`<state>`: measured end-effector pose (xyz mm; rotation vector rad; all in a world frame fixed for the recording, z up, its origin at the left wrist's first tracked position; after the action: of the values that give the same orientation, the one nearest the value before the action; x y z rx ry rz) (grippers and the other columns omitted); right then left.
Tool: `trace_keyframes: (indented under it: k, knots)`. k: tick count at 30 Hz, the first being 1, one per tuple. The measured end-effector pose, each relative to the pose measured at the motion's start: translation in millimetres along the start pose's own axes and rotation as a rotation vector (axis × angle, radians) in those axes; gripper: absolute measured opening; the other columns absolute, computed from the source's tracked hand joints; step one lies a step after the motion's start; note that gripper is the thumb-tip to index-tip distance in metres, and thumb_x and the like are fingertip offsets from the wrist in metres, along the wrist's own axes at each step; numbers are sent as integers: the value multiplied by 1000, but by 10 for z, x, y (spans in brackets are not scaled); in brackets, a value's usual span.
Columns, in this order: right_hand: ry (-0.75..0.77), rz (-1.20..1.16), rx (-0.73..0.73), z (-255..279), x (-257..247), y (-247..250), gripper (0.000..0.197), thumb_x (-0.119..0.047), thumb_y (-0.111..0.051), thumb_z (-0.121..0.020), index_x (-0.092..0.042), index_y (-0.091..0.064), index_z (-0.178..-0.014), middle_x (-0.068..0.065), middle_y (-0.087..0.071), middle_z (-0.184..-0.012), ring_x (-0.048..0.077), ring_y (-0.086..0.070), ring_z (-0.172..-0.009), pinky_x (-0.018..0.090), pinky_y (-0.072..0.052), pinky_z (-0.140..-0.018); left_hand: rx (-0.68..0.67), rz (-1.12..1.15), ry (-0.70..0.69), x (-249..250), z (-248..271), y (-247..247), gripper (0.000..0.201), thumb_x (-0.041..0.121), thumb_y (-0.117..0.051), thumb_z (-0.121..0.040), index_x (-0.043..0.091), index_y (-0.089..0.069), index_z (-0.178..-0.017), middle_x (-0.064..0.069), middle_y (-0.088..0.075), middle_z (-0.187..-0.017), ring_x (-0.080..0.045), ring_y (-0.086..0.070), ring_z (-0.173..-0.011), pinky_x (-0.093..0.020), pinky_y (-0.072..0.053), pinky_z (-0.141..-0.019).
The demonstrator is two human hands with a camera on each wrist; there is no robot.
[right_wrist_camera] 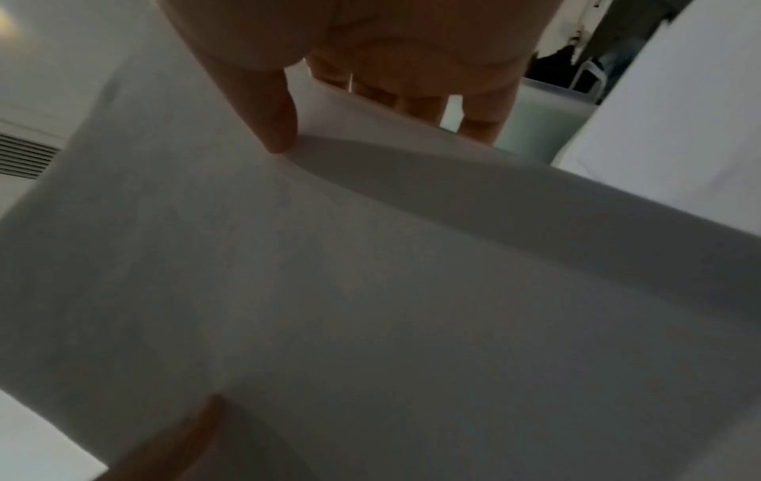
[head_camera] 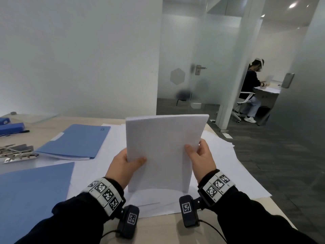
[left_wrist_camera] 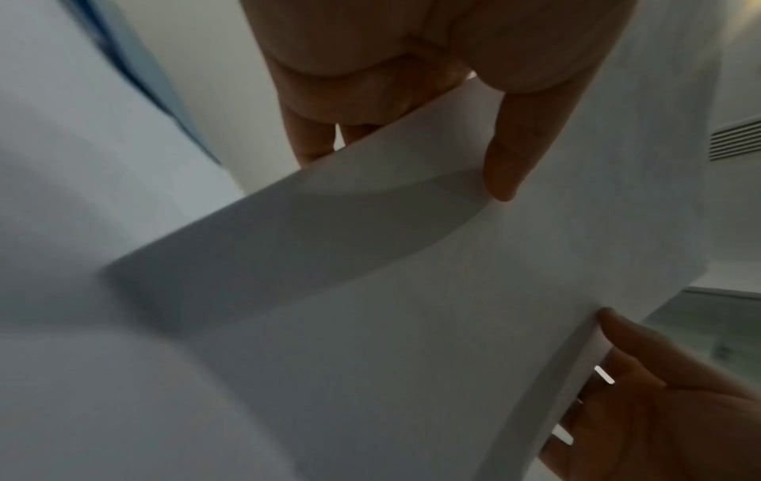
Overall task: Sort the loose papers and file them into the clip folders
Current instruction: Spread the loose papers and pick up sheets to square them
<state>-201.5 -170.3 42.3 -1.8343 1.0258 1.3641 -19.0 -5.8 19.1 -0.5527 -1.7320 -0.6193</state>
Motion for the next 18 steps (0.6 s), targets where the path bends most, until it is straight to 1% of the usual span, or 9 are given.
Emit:
trace_keyframes:
  k: [2, 4, 6, 8, 11, 13, 15, 16, 18]
  knots:
    - [76, -5, 23, -52, -166, -34, 18, -17, -60, -95, -21, -56, -112, -4, -70, -105, 9, -68, -95, 24, -52, -78, 21, 34, -84, 248, -64, 4, 26, 15, -75, -81, 34, -69, -97, 9, -75, -95, -12, -70, -90, -31, -54, -76]
    - [154, 13, 50, -98, -319, -63, 21, -17, -60, -94, -27, -53, -112, -9, -68, -105, 2, -66, -93, 23, -50, -80, 40, 83, -145, 456, -119, -7, 28, 12, -73, -82, 34, -68, -99, 7, -74, -99, -11, -70, -91, -33, -55, -79]
    - [212, 23, 82, -137, -427, -85, 27, -19, -59, -94, -30, -51, -117, -9, -66, -108, 3, -65, -97, 28, -52, -85, 73, 136, -179, 602, -168, -12, 23, 17, -70, -84, 32, -67, -101, 7, -74, -100, -12, -70, -93, -35, -56, -81]
    - [251, 31, 101, -160, -501, -107, 32, -20, -60, -94, -28, -49, -123, -9, -65, -112, 6, -64, -101, 35, -52, -93, 91, 169, -187, 697, -208, -21, 18, 24, -69, -84, 30, -66, -101, 7, -74, -101, -14, -70, -95, -38, -56, -83]
    - [276, 57, 119, -184, -537, -109, 40, -20, -60, -94, -26, -46, -131, -11, -63, -116, 5, -62, -105, 40, -49, -100, 108, 164, -172, 735, -238, -32, 11, 23, -68, -89, 28, -65, -98, 6, -73, -100, -15, -70, -94, -40, -57, -85]
    - [271, 67, 112, -195, -521, -84, 49, -24, -60, -94, -31, -40, -138, -14, -59, -123, 0, -61, -106, 36, -48, -101, 109, 154, -181, 733, -239, -28, 16, 26, -68, -86, 28, -65, -102, 7, -73, -102, -15, -70, -95, -40, -56, -86]
    - [254, 64, 87, -207, -495, -63, 54, -27, -58, -95, -39, -36, -142, -18, -55, -128, -4, -59, -107, 30, -48, -100, 106, 144, -185, 698, -237, -26, 20, 25, -68, -88, 30, -64, -107, 8, -72, -103, -12, -69, -96, -36, -55, -84]
    - [250, 62, 81, -213, -485, -57, 54, -27, -58, -95, -40, -36, -142, -19, -55, -128, -5, -59, -107, 28, -48, -98, 105, 136, -183, 678, -233, -26, 19, 23, -68, -89, 31, -64, -106, 9, -72, -103, -9, -69, -95, -33, -55, -82]
    - [246, 62, 90, -220, -479, -47, 46, -26, -58, -95, -36, -42, -137, -16, -58, -124, -3, -60, -105, 26, -49, -94, 99, 129, -174, 641, -228, -32, 18, 21, -66, -91, 35, -63, -103, 11, -72, -102, -6, -69, -93, -29, -53, -81]
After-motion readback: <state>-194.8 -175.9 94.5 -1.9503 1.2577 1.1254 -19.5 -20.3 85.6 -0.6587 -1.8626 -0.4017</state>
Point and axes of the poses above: each hand's wrist, its own z-axis away from the middle knuckle, its own y-axis out of the back of the hand, x = y × z, the point moved 4 cm from there along -z, towards the middle knuckle
